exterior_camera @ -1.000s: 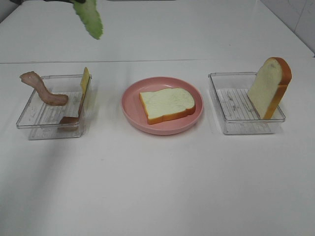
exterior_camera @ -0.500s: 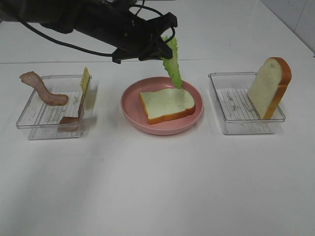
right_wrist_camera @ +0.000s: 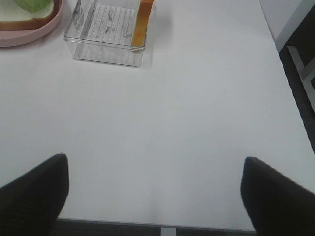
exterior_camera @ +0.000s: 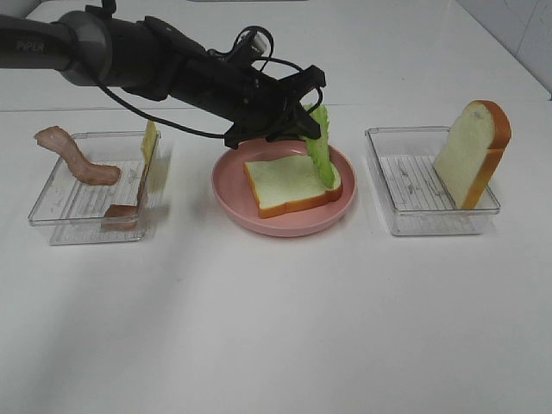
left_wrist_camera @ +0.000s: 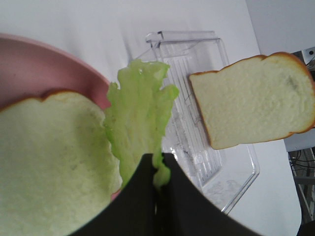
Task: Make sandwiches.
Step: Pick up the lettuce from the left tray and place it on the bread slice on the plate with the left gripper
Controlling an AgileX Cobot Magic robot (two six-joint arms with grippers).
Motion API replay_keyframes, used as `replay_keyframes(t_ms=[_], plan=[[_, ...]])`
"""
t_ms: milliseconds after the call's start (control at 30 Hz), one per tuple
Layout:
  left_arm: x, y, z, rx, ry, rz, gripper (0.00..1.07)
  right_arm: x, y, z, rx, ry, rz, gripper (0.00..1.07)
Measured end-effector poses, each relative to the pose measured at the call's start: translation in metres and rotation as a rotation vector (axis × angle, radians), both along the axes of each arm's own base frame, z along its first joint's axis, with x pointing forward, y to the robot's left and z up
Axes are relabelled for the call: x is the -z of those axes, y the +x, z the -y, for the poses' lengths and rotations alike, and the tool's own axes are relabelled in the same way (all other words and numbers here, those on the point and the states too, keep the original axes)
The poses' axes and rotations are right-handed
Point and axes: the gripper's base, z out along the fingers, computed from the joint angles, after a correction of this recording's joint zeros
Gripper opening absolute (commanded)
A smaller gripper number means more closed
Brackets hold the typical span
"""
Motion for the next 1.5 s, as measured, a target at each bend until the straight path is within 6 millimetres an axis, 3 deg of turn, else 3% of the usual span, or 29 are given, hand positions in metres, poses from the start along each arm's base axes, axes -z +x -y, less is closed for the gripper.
replay_keyframes(t_ms=[67,600,667,700,733,767,800,833,867,900,933,1000,1200,1300,1367,1500], plan=[[0.009,-0.001,0.0,0.021,0.026,-0.012,0.0,0.0,0.0,0.0,0.0,0.0,0.0,0.92],[0.023,-0.002,-0.016,0.023,0.278,-0.03,0.01,0.0,0.0,0.0,0.0,0.0,0.0,0.92],[0.023,-0.001,-0.016,0.016,0.282,-0.018,0.13,0.0,0.0,0.0,0.0,0.0,0.0,0.92],[0.023,-0.001,-0.016,0.016,0.282,-0.018,0.13,0.0,0.0,0.0,0.0,0.0,0.0,0.92],[0.023,0.0,-0.016,0.014,0.286,-0.009,0.26,0.0,0.0,0.0,0.0,0.0,0.0,0.92],[0.023,0.0,-0.016,0.014,0.286,-0.009,0.26,0.0,0.0,0.0,0.0,0.0,0.0,0.92],[0.022,0.0,-0.015,0.013,0.287,-0.004,0.35,0.0,0.0,0.0,0.0,0.0,0.0,0.92],[0.022,-0.001,-0.012,0.014,0.287,0.01,0.54,0.0,0.0,0.0,0.0,0.0,0.0,0.92],[0.022,-0.001,-0.012,0.014,0.287,0.01,0.54,0.0,0.0,0.0,0.0,0.0,0.0,0.92],[0.022,-0.002,-0.01,0.021,0.288,0.018,0.75,0.0,0.0,0.0,0.0,0.0,0.0,0.92],[0.022,-0.002,-0.01,0.021,0.288,0.018,0.75,0.0,0.0,0.0,0.0,0.0,0.0,0.92],[0.02,-0.003,-0.004,0.029,0.288,0.039,0.95,0.0,0.0,0.0,0.0,0.0,0.0,0.92],[0.007,-0.002,0.005,0.08,0.313,0.097,1.0,0.0,0.0,0.0,0.0,0.0,0.0,0.92],[-0.009,0.003,0.007,0.119,0.348,0.13,1.0,0.0,0.0,0.0,0.0,0.0,0.0,0.92],[-0.031,0.009,0.004,0.122,0.434,0.16,1.0,0.0,0.0,0.0,0.0,0.0,0.0,0.92],[-0.045,0.014,-0.002,0.096,0.53,0.169,1.0,0.0,0.0,0.0,0.0,0.0,0.0,0.92]])
